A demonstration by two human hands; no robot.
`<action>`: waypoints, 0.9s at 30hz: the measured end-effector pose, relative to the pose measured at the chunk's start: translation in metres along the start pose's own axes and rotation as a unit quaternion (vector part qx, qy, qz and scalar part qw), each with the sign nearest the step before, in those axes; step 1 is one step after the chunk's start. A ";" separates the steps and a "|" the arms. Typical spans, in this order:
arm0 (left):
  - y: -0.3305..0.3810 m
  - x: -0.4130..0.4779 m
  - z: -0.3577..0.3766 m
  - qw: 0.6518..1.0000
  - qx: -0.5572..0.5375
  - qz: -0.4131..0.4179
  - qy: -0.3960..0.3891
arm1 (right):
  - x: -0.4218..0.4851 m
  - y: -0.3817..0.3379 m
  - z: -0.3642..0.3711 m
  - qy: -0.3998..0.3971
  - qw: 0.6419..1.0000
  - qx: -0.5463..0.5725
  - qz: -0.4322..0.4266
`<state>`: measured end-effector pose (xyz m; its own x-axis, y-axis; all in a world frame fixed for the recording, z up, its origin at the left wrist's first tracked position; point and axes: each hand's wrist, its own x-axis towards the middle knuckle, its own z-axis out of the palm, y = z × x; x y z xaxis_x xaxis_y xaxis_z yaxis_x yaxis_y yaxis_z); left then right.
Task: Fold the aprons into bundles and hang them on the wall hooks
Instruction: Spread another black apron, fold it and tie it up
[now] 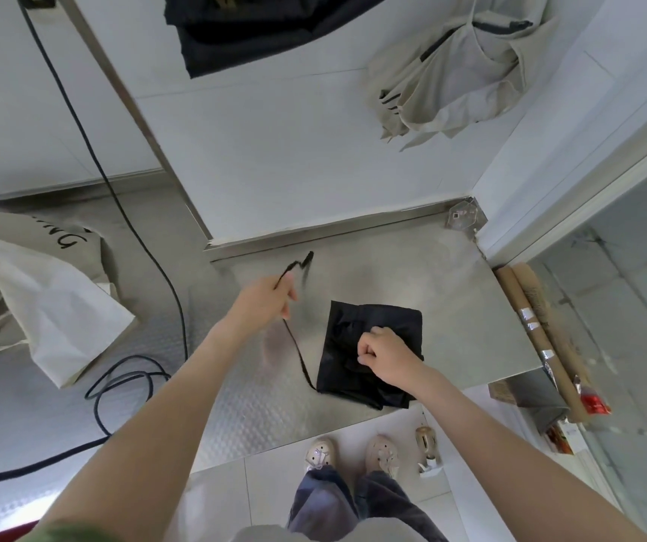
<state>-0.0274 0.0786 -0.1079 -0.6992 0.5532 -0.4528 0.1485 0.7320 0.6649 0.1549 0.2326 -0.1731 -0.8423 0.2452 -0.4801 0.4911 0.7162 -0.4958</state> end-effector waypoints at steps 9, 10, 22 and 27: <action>0.048 -0.010 0.024 0.996 0.013 0.091 -0.016 | -0.021 -0.001 -0.048 0.083 0.980 0.182 0.008; 0.053 -0.012 0.027 0.994 0.034 0.101 -0.020 | -0.022 -0.001 -0.056 0.089 0.978 0.191 0.011; 0.096 -0.023 0.088 0.969 0.052 0.165 -0.178 | -0.037 0.009 -0.115 0.163 0.975 0.141 -0.052; 0.101 -0.027 0.096 0.969 -0.051 0.159 -0.180 | -0.037 0.010 -0.114 0.144 0.977 0.136 -0.077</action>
<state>0.0736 0.1754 -0.0856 -0.3380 0.8604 -0.3815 0.2326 0.4691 0.8519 0.1660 0.3049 -0.0775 -0.9192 0.3498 -0.1807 0.3616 0.5686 -0.7389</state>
